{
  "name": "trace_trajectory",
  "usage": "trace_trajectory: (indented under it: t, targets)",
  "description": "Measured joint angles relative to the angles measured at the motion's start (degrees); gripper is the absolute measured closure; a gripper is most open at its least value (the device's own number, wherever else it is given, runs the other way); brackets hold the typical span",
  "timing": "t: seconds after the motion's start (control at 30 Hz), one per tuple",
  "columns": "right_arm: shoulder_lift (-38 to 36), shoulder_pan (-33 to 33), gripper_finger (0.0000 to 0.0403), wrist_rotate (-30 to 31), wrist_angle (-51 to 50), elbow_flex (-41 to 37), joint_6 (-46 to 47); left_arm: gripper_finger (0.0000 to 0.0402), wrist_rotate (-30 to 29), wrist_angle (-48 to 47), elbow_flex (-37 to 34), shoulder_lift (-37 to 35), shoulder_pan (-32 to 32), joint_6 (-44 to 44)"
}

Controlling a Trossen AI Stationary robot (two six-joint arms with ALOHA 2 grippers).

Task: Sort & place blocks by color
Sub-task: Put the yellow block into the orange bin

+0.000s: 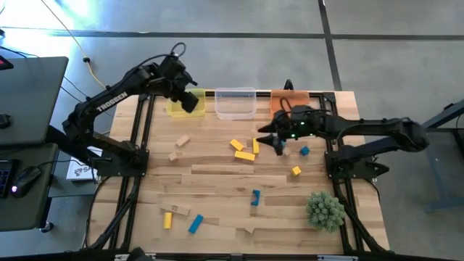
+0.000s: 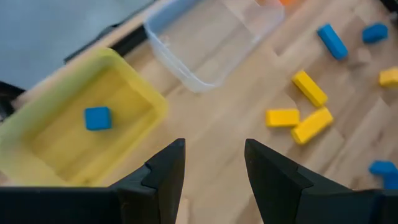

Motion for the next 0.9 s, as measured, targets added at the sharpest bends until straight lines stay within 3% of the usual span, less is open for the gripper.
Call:
trace_trajectory:
  t: [0.4, 0.9]
  targets:
    - [11.0, 3.1, 0.0187, -0.3, -0.1, 2.3, -4.3, 0.0245, -0.2, -0.8, 0.0, 0.0, -8.3, -3.0]
    - [24.1, 3.7, 0.0187, 2.2, 1.7, 2.3, -9.3, 0.0245, -0.5, -0.7, 0.0, 0.0, -11.3, -3.8]
